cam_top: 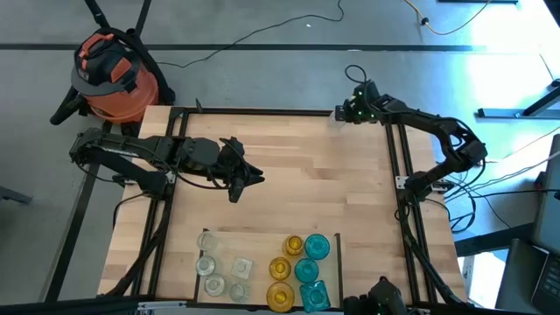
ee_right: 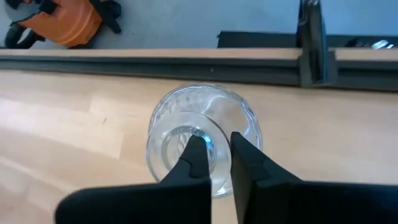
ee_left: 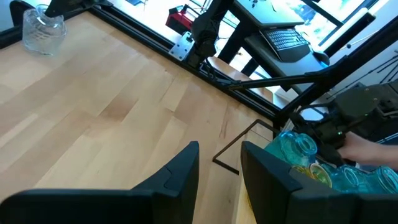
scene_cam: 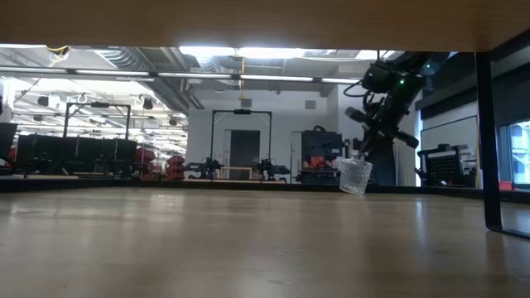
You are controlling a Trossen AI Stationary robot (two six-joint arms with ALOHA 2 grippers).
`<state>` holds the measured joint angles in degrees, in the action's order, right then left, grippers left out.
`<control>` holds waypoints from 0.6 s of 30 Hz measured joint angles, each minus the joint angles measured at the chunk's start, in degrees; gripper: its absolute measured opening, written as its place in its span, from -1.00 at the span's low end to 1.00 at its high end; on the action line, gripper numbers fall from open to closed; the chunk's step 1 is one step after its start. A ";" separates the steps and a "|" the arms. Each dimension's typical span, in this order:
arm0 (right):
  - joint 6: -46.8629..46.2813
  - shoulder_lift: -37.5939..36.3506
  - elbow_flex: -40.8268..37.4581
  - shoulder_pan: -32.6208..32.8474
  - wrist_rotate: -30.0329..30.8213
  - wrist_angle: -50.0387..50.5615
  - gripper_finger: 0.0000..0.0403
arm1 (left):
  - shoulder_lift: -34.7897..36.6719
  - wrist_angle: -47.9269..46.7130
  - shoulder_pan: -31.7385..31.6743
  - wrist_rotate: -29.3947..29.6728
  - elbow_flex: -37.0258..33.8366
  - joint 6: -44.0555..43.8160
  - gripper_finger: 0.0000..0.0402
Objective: Sort vases onto shelf
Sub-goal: Put the transparent vase on the shelf aligned with the other transparent vase
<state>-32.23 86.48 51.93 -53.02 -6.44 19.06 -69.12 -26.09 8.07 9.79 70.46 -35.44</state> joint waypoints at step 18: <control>8.62 -5.57 -0.35 6.49 -5.59 13.48 -0.99 | 0.01 0.04 -0.01 0.04 0.00 0.00 -0.44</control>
<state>-23.61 80.90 51.57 -46.53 -12.03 32.53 -69.12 -26.04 8.05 9.82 70.46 -35.44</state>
